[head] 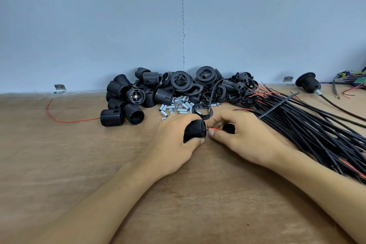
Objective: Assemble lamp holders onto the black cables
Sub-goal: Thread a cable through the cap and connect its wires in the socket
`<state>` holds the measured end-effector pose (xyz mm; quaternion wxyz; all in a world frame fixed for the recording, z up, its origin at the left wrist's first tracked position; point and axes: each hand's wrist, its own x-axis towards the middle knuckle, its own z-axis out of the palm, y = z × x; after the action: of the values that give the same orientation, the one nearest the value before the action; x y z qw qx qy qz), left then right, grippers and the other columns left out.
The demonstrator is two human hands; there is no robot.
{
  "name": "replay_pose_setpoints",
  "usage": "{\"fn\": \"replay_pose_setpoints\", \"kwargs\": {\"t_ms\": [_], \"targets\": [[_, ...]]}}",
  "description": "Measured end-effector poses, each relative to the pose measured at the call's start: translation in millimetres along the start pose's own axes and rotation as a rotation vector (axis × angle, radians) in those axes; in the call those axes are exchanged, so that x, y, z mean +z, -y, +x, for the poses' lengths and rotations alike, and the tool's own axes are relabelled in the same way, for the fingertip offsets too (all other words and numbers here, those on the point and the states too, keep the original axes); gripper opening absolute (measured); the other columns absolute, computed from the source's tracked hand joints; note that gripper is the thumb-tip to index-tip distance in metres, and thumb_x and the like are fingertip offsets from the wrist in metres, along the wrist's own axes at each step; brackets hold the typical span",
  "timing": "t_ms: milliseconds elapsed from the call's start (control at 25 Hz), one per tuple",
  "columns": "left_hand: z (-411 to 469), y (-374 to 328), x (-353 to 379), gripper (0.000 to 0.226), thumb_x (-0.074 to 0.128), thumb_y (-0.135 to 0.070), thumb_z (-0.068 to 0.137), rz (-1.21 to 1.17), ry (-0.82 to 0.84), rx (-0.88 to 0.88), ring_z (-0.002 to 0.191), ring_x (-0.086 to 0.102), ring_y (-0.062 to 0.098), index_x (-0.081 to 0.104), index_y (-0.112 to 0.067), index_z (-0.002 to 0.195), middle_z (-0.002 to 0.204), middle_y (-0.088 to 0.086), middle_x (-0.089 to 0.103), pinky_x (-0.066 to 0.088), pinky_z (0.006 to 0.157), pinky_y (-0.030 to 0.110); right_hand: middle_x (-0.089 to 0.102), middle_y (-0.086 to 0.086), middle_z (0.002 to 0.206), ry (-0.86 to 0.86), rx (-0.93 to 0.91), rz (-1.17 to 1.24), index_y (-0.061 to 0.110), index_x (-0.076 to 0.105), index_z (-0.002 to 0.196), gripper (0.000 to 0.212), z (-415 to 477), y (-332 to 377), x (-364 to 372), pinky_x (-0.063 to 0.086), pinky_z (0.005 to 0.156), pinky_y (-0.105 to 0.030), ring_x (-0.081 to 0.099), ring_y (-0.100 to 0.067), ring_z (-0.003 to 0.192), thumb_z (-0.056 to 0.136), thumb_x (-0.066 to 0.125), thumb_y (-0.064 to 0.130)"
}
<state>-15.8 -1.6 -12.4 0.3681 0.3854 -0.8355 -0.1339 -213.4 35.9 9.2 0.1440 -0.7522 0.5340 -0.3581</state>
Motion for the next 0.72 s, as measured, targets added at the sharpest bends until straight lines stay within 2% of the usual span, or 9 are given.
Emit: {"fn": "replay_pose_setpoints", "kwargs": {"t_ms": [80, 120, 160, 240, 320, 360, 520, 720], "targets": [[0.3, 2.4, -2.4, 0.026, 0.079, -0.023, 0.083, -0.067, -0.011, -0.049, 0.095, 0.059, 0.002, 0.069, -0.030, 0.106, 0.097, -0.016, 0.068, 0.044, 0.085, 0.019, 0.071, 0.013, 0.091, -0.011, -0.023, 0.012, 0.027, 0.069, 0.093, 0.012, -0.7, -1.1, -5.7, 0.043, 0.068, -0.012, 0.062, 0.004, 0.076, 0.086, 0.077, 0.020], [0.5, 3.6, -3.3, 0.028, 0.079, -0.021, 0.083, -0.109, -0.014, -0.077, 0.095, 0.060, 0.001, 0.069, -0.030, 0.107, 0.097, -0.017, 0.069, 0.046, 0.086, 0.020, 0.071, 0.012, 0.093, -0.017, -0.021, 0.019, 0.027, 0.069, 0.093, 0.012, -1.1, -1.2, -8.9, 0.042, 0.063, -0.012, 0.061, 0.003, 0.069, 0.086, 0.077, 0.023], [0.9, 4.5, -4.0, 0.029, 0.079, -0.019, 0.084, -0.153, -0.011, -0.102, 0.097, 0.061, 0.000, 0.069, -0.030, 0.109, 0.099, -0.017, 0.069, 0.049, 0.089, 0.022, 0.071, 0.011, 0.095, -0.018, -0.011, 0.042, 0.027, 0.069, 0.092, 0.010, -1.0, -0.9, -11.6, 0.044, 0.061, -0.017, 0.061, -0.002, 0.066, 0.086, 0.077, 0.025], [1.5, 5.8, -5.3, 0.034, 0.080, -0.014, 0.083, -0.220, 0.000, -0.129, 0.099, 0.064, 0.000, 0.069, -0.032, 0.110, 0.101, -0.018, 0.070, 0.053, 0.094, 0.030, 0.072, 0.010, 0.097, -0.008, -0.005, 0.115, 0.028, 0.071, 0.087, 0.007, -0.6, 1.0, -14.6, 0.053, 0.073, -0.034, 0.066, -0.009, 0.082, 0.086, 0.077, 0.026], [2.1, 6.9, -5.9, 0.037, 0.079, -0.017, 0.081, -0.255, 0.006, -0.139, 0.101, 0.066, 0.001, 0.067, -0.038, 0.108, 0.103, -0.021, 0.070, 0.054, 0.096, 0.038, 0.073, 0.011, 0.097, 0.006, -0.020, 0.147, 0.027, 0.073, 0.084, 0.006, -1.1, 3.9, -14.1, 0.051, 0.089, -0.033, 0.067, -0.009, 0.096, 0.086, 0.077, 0.024], [2.3, 7.6, -6.2, 0.037, 0.078, -0.020, 0.079, -0.272, 0.012, -0.139, 0.103, 0.066, 0.002, 0.067, -0.039, 0.108, 0.104, -0.023, 0.070, 0.054, 0.097, 0.040, 0.073, 0.011, 0.096, 0.011, -0.023, 0.143, 0.026, 0.073, 0.083, 0.006, -1.2, 5.1, -13.3, 0.050, 0.091, -0.033, 0.067, -0.009, 0.097, 0.087, 0.077, 0.024], [2.7, 9.1, -4.7, 0.041, 0.076, -0.021, 0.074, -0.323, 0.055, -0.110, 0.107, 0.067, 0.006, 0.065, -0.041, 0.109, 0.108, -0.021, 0.069, 0.055, 0.098, 0.041, 0.071, 0.007, 0.086, 0.003, -0.024, 0.118, 0.021, 0.071, 0.082, 0.008, -3.3, 8.5, -9.3, 0.050, 0.083, -0.038, 0.065, -0.011, 0.084, 0.089, 0.073, 0.023], [2.7, 8.7, -3.6, 0.044, 0.075, -0.020, 0.074, -0.344, 0.076, -0.090, 0.107, 0.067, 0.006, 0.065, -0.044, 0.110, 0.110, -0.020, 0.069, 0.055, 0.099, 0.038, 0.072, 0.004, 0.085, -0.016, -0.005, 0.107, 0.020, 0.071, 0.079, 0.009, -4.5, 10.4, -5.9, 0.051, 0.084, -0.042, 0.066, -0.015, 0.085, 0.087, 0.075, 0.021]]}}
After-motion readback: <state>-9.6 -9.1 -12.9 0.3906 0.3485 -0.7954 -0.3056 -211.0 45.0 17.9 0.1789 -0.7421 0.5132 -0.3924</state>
